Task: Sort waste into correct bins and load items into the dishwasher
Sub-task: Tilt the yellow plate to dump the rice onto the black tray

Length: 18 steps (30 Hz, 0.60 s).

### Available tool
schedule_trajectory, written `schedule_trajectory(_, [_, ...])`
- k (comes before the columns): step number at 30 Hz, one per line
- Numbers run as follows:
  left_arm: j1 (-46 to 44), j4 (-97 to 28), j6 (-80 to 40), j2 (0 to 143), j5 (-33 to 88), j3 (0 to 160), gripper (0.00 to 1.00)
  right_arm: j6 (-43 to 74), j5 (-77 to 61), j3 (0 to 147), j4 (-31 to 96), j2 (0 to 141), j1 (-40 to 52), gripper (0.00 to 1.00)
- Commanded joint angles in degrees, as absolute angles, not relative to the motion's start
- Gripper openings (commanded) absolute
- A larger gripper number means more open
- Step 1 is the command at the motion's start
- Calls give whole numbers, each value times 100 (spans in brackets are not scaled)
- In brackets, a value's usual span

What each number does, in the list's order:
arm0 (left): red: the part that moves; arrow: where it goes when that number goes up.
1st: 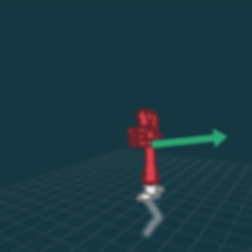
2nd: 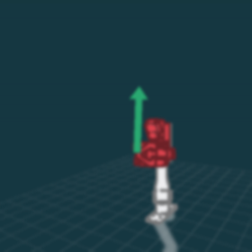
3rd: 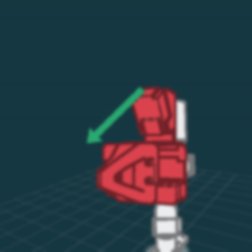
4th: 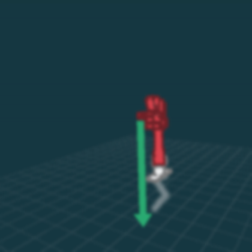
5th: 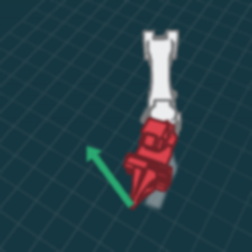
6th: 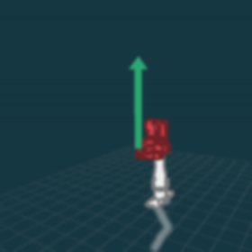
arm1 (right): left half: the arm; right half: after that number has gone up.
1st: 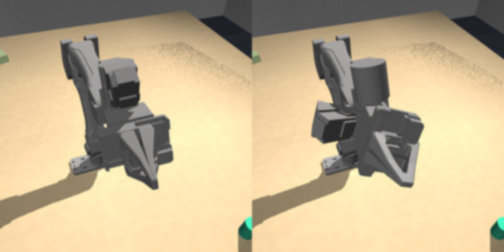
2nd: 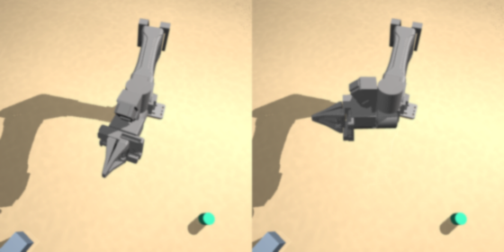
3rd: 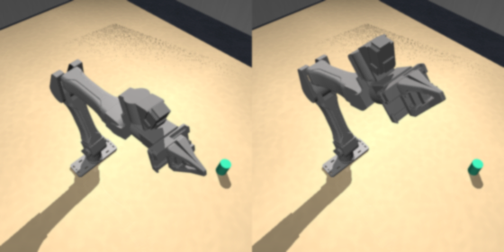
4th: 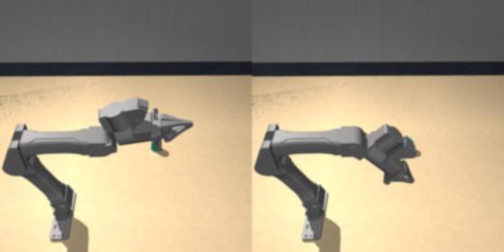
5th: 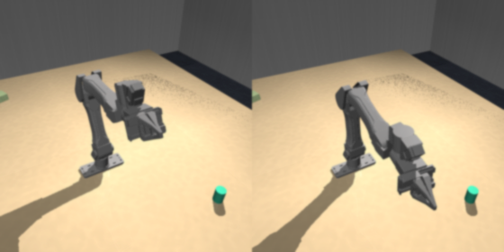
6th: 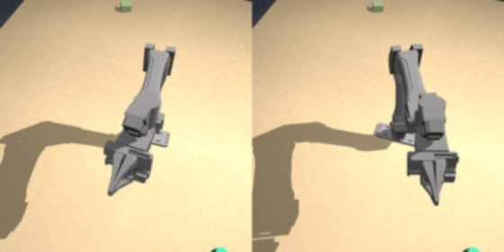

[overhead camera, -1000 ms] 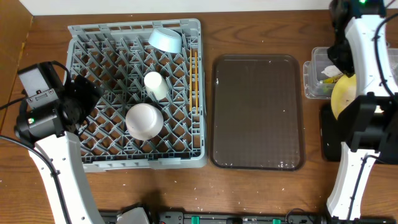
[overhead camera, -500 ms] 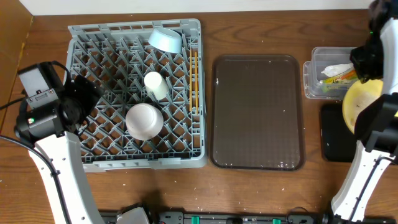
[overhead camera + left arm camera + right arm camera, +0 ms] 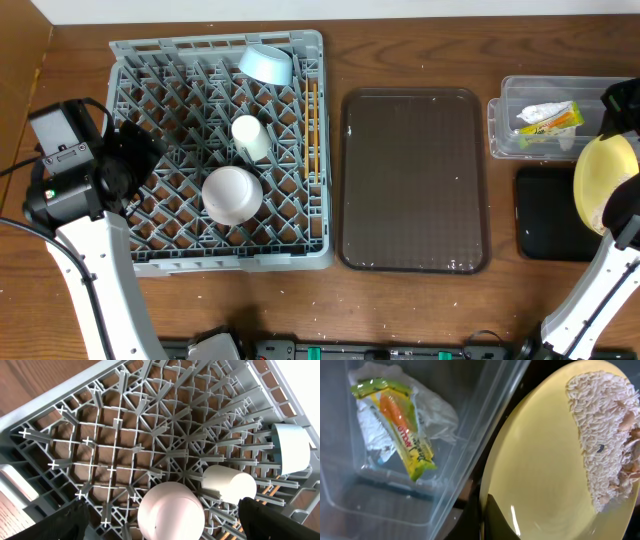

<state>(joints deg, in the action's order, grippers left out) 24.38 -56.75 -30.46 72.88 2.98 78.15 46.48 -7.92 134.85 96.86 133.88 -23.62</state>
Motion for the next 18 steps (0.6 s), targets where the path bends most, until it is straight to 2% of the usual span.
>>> schedule_trajectory(1, [2458, -5686, -3096, 7301, 231, 7848, 96, 4071, -1420, 13572, 9690, 13260, -2495, 2])
schedule_trajectory(12, [2458, -5686, -3096, 7301, 231, 7848, 96, 3365, -2386, 13570, 9732, 13260, -2637, 2])
schedule_trajectory(18, [2458, -5686, -3096, 7301, 231, 7848, 96, 3260, -2434, 13570, 9732, 13260, -2711, 2])
